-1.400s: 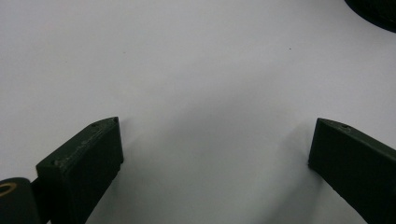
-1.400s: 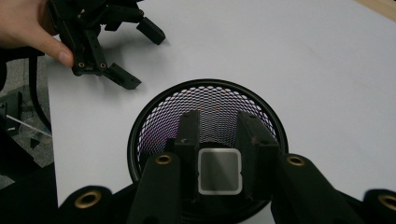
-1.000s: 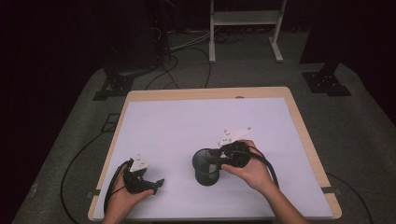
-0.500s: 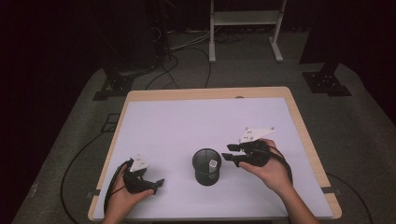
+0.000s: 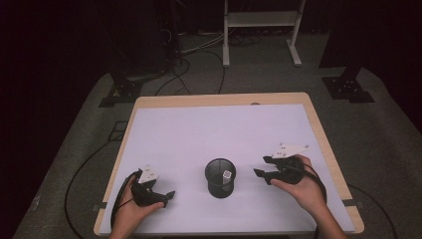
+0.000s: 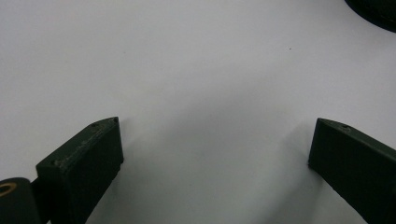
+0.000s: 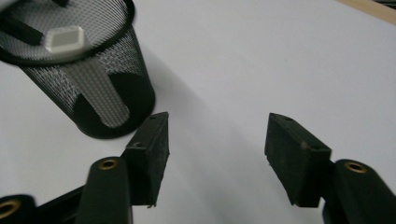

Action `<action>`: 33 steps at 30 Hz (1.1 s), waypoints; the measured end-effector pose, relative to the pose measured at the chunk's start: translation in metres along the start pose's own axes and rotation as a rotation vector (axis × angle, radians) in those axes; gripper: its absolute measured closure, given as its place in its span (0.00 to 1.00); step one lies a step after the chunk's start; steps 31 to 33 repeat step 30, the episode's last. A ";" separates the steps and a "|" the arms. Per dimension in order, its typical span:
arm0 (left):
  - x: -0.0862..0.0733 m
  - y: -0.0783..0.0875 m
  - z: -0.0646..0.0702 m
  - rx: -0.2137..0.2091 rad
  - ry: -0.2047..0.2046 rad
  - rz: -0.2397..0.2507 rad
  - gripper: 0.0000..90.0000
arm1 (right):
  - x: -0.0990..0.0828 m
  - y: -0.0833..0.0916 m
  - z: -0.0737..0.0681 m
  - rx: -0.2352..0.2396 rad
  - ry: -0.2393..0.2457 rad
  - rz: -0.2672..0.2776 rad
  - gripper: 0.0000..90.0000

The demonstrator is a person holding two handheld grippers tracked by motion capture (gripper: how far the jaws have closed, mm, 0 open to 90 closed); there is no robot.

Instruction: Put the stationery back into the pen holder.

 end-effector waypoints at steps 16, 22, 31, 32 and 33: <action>0.000 0.000 0.000 0.001 -0.004 -0.001 0.02 | -0.064 0.000 0.024 -0.087 -0.051 -0.067 0.32; 0.000 0.000 0.000 0.000 -0.005 -0.002 0.02 | -0.079 -0.002 0.030 -0.120 -0.063 -0.094 0.28; 0.000 0.000 0.000 -0.001 -0.006 -0.003 0.03 | -0.095 -0.004 0.034 -0.151 -0.092 -0.083 0.20; 0.000 0.000 0.000 -0.001 -0.006 -0.003 0.03 | -0.095 -0.004 0.034 -0.151 -0.092 -0.083 0.20; 0.000 0.000 0.000 -0.001 -0.006 -0.003 0.03 | -0.095 -0.004 0.034 -0.151 -0.092 -0.083 0.20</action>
Point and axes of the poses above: each handheld gripper's, and its own axes: y roughly backward along the jaws, x roughly out of its top, z roughly to its right, the point moved 3 cm from there along -y, roughly forward along the jaws, and after that the axes turned 15 degrees about -x, right-handed, at the moved point
